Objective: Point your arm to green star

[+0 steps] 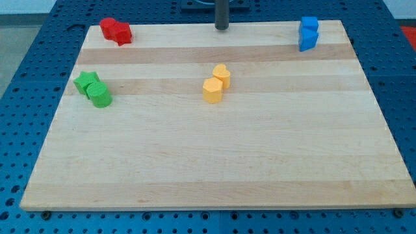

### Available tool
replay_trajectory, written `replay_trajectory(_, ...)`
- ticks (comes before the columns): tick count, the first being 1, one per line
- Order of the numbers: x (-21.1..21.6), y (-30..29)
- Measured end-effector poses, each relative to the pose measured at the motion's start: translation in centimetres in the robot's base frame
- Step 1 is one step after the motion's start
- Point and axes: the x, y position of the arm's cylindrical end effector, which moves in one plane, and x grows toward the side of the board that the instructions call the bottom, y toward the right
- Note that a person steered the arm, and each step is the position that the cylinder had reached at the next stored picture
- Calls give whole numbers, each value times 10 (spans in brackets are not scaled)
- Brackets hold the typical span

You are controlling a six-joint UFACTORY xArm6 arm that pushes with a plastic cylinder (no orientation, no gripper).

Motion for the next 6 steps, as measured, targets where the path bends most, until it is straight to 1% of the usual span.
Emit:
replay_trajectory(2, 2, 0)
replay_trajectory(4, 15, 0)
replay_trajectory(6, 26, -14)
